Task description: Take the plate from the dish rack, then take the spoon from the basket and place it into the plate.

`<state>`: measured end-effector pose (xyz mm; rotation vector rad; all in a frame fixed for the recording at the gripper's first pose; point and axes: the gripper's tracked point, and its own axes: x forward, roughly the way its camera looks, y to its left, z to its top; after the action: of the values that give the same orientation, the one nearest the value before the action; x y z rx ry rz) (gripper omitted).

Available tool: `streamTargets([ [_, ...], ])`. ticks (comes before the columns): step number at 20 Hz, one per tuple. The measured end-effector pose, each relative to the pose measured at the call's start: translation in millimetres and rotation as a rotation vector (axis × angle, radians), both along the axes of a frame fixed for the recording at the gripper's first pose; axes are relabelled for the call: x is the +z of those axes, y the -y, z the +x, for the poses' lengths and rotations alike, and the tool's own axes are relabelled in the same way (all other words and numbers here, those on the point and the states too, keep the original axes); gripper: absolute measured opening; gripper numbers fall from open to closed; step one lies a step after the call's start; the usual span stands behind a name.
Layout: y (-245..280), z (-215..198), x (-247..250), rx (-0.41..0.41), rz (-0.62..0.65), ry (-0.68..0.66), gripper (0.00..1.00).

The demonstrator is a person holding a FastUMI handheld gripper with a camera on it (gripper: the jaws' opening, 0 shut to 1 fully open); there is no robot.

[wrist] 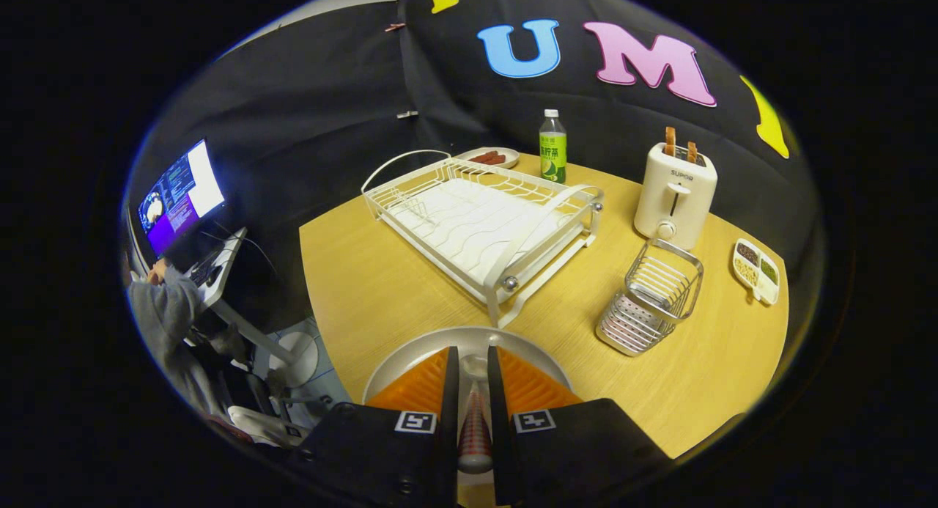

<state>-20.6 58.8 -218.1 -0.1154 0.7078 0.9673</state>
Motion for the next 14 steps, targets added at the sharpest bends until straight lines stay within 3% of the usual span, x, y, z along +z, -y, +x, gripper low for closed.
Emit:
streamTargets([
  [1,4,6,2,-0.031,-0.015,0.007,0.24],
  [5,21,24,26,-0.201,-0.015,0.018,0.99],
  [11,50,53,110,-0.551,0.044,0.203,0.99],
  [14,57,53,148,-0.672,0.091,0.262,0.99],
])
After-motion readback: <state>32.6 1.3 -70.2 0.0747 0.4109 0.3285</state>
